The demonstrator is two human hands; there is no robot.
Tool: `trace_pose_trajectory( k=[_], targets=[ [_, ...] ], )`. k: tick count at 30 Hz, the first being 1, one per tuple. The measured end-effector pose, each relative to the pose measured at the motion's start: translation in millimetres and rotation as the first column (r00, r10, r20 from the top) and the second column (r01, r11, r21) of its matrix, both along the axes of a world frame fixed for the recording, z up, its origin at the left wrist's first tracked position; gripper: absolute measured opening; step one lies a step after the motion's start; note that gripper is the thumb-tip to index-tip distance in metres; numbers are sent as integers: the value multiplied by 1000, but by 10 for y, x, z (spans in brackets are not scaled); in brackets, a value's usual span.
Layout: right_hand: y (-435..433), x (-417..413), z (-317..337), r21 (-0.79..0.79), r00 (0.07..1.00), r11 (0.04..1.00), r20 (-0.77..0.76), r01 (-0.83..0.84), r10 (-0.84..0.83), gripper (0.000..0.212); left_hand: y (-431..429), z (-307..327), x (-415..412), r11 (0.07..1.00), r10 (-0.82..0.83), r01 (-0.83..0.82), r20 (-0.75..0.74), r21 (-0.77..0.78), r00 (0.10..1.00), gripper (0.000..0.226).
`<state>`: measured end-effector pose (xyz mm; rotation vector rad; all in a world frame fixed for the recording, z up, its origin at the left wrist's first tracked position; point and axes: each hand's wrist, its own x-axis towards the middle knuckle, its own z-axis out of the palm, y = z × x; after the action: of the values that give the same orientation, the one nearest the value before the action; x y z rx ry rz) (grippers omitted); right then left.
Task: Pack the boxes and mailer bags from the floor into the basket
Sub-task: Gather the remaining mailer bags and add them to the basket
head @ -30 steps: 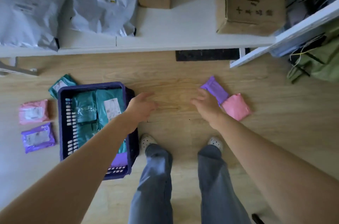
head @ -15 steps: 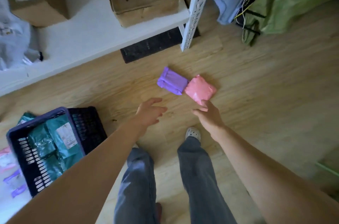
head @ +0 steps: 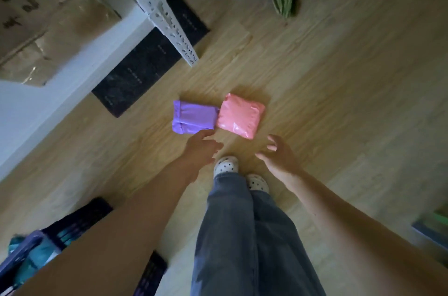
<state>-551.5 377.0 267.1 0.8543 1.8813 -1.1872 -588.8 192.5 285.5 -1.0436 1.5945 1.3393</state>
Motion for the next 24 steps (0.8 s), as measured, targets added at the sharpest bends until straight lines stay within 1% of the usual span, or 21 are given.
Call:
trace_pose_trajectory(
  k=[2, 5, 7, 11, 17, 19, 22, 24],
  targets=[
    [28, -32, -285, 14, 1000, 1000, 18, 24, -24, 69, 61, -362, -140, 999, -46, 46, -1, -2, 999, 42],
    [44, -106, -798, 10, 998, 998, 26, 56, -56, 72, 118, -946, -336, 993, -116, 115, -32, -19, 993, 47],
    [53, -178, -1144, -7, 996, 997, 25, 83, -82, 70, 138, -1314, -436, 990, -138, 137, -44, -43, 989, 48],
    [90, -275, -1842, -26, 988, 987, 20, 157, -156, 67, 153, -2045, -547, 982, -184, 183, -42, -40, 982, 56],
    [156, -348, -2804, -46, 983, 982, 12, 184, -184, 78, 168, -2937, -664, 909, -400, 385, -71, -160, 914, 70],
    [152, -376, -3008, -41, 982, 981, 2, 190, -190, 81, 177, -3130, -712, 888, -433, 406, -93, -215, 897, 61],
    [107, -405, -3227, -93, 957, 954, -27, 286, -290, 95, 187, -3392, -791, 885, -425, 378, -138, -272, 895, 51],
    [101, -383, -3451, -139, 944, 939, -61, 315, -326, 100, 198, -3536, -820, 880, -431, 383, -138, -281, 892, 53]
  ],
)
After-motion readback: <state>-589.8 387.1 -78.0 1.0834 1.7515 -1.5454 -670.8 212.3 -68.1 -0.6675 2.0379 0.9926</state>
